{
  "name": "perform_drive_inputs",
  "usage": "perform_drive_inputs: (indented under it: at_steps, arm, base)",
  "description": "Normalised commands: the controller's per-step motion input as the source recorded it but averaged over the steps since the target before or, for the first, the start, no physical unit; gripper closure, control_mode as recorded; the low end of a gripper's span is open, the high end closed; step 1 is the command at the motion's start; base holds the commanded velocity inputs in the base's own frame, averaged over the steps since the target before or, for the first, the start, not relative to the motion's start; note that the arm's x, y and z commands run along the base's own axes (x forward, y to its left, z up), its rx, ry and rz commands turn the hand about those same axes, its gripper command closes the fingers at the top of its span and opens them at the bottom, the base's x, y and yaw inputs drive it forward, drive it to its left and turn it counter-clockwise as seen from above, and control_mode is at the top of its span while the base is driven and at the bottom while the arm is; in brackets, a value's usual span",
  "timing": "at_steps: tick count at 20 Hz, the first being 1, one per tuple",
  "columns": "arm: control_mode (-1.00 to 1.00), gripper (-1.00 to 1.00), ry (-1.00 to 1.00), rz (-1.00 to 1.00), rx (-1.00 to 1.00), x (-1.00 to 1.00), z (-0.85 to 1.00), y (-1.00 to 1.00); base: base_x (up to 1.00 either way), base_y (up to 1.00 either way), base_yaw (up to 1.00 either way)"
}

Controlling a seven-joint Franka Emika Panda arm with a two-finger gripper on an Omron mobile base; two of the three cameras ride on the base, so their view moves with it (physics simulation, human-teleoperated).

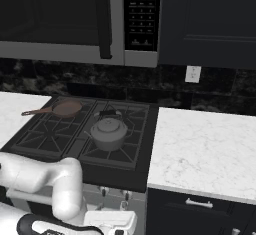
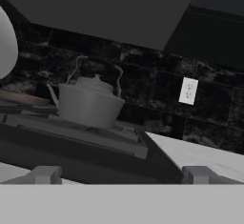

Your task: Pick the kettle from the counter and place it on a stove burner. Then turn the burner on.

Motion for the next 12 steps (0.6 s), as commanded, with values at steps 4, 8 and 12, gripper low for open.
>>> perform_drive_inputs:
  at_steps: [4, 8, 12]
  arm:
    - [-1.0, -1.0, 0.0, 0.0, 0.0, 0.11, -0.09, 0.0]
    - [-1.0, -1.0, 0.0, 0.0, 0.02, 0.16, -0.3, -0.19]
    - [-1.0, -1.0, 0.0, 0.01, 0.03, 0.28, -0.14, -0.12]
  base:
    - [0.0, 0.0, 0.0]
    - [0.0, 0.0, 0.0]
    - [0.0, 0.0, 0.0]
